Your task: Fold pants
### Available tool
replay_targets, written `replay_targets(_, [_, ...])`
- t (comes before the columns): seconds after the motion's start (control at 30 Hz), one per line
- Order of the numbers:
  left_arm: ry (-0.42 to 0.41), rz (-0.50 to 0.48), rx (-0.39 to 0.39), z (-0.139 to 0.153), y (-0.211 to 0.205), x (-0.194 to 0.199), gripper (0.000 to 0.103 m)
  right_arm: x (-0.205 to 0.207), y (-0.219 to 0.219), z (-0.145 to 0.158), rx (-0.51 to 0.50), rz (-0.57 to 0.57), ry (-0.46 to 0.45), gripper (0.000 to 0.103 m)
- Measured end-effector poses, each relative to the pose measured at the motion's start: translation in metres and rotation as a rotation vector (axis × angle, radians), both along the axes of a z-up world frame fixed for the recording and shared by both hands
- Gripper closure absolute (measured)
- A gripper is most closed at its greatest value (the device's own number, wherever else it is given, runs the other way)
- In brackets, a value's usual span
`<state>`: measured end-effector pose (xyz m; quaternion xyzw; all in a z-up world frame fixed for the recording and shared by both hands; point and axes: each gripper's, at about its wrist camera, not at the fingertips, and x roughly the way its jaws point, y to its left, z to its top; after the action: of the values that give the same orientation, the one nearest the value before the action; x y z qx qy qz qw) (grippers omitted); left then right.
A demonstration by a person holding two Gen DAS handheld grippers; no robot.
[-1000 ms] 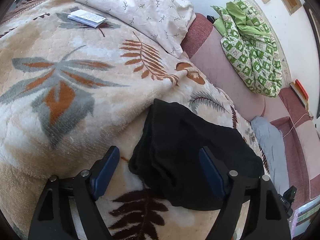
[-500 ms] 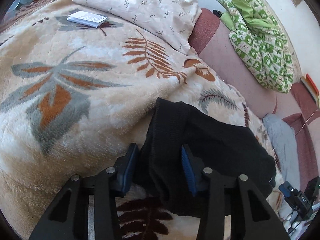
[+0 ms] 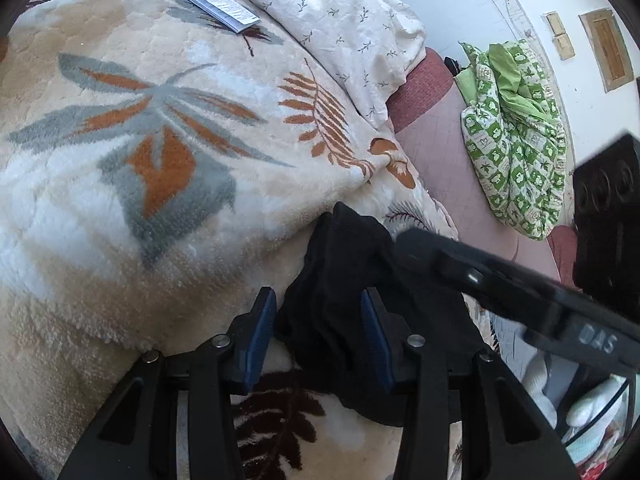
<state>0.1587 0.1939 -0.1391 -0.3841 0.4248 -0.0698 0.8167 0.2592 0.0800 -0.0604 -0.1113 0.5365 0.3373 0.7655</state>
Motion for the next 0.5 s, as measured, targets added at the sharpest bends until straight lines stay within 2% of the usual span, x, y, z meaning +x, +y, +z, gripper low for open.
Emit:
replay_targets(0.1, [0.014, 0.03, -0.011, 0.003, 0.008, -0.003, 0.06, 0.018, 0.035, -0.029, -0.147, 0.044, 0.002, 0.05])
replay_targets(0.2, [0.028, 0.046, -0.025, 0.005, 0.018, -0.005, 0.062, 0.025, 0.047, -0.051, -0.236, 0.067, 0.012, 0.05])
replay_targets(0.27, [0.025, 0.051, -0.043, 0.003, 0.02, -0.005, 0.062, 0.029, 0.045, -0.054, -0.236, 0.046, 0.031, 0.074])
replay_targets(0.33, [0.013, 0.068, -0.049, 0.004, 0.022, -0.006, 0.062, 0.033, 0.038, -0.052, -0.226, 0.037, 0.037, 0.084])
replay_targets(0.47, [0.004, 0.055, -0.025, 0.004, 0.02, -0.001, 0.06, 0.037, 0.018, -0.041, -0.182, 0.008, 0.029, 0.086])
replay_targets(0.5, [-0.001, 0.047, -0.005, 0.004, 0.016, 0.001, 0.056, 0.038, 0.014, -0.037, -0.169, 0.001, 0.025, 0.087])
